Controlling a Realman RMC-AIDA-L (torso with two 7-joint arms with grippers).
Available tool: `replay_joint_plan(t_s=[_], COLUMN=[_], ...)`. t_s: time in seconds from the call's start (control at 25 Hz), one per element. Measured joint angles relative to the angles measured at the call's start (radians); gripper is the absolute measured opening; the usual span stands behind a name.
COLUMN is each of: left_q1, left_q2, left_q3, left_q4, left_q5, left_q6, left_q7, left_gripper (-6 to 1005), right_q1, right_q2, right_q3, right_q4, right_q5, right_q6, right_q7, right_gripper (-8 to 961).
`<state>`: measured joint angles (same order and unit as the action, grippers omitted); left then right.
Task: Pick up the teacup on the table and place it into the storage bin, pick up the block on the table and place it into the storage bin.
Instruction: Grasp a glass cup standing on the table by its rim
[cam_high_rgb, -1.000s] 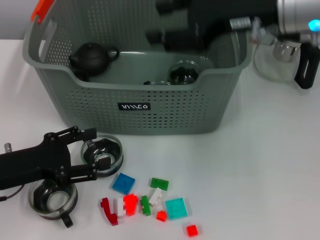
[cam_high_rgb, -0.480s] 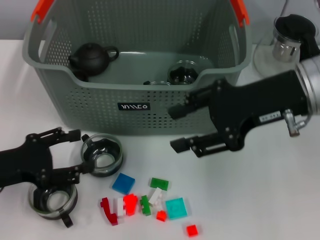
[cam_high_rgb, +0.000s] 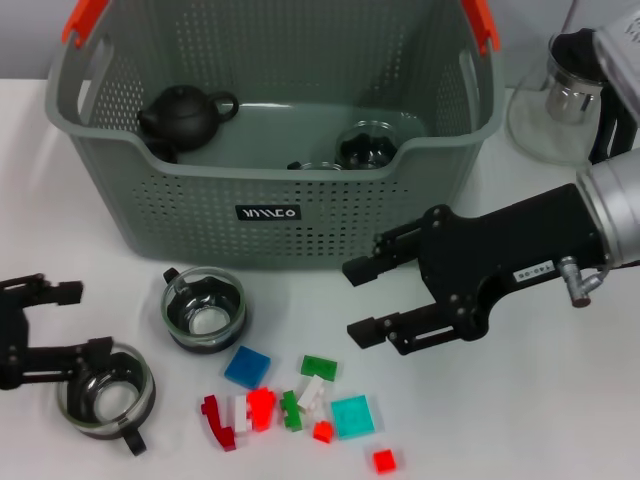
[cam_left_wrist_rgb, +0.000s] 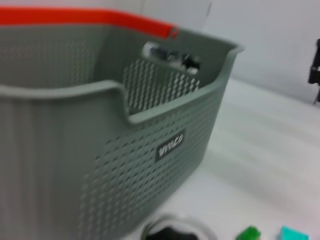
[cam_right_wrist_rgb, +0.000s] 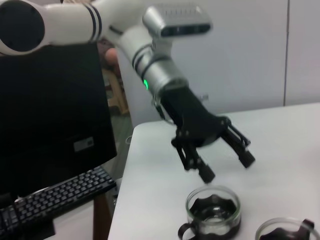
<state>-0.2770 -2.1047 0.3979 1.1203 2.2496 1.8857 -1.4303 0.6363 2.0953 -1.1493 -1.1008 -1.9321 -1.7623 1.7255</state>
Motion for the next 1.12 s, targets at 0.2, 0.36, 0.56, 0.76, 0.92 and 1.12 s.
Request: replay_joint_plan(t_s=[0.2, 0.36, 0.56, 0.76, 0.92, 1.12], left_q1=[-0.017, -0.055, -0.098, -0.127, -0.131, -0.131], left_q2=[-0.013, -0.031, -0.064, -0.062, -0.064, -0.065], left_q3=[0.015, 0.027, 0.076, 0.173, 0.287, 0.386], left_q4=[0.152, 0.25, 0.332, 0.336, 0.325, 0.293], left_q5=[0.095, 0.161, 0.264, 0.347, 0.421, 0.469], left_q6=[0.054, 0.091, 0.067, 0.019, -0.049, -0.117], left_q7=[-0.136, -0.229, -0.27, -0.332, -0.377, -0.409], left_gripper=[853, 849, 843, 838, 834, 829], right_q1=[0.036, 0.064, 0.093, 0.104, 0.107, 0.11], right_q2=[0.0, 0.0, 0.001, 0.001, 0.002, 0.002], right_q3=[-0.004, -0.01, -0.023, -0.026, -0.026, -0.026], right_q4=[0.076, 0.106, 0.137, 0.151, 0.159, 0.177], right_q5=[-0.017, -0.034, -0.05, -0.051, -0.051, -0.052], right_q6=[0.006, 0.027, 0.058, 0.069, 0.079, 0.093], right_q7=[-0.019, -0.024, -0.024, -0.019, -0.012, -0.011], right_gripper=[628, 629, 628, 628, 628, 629])
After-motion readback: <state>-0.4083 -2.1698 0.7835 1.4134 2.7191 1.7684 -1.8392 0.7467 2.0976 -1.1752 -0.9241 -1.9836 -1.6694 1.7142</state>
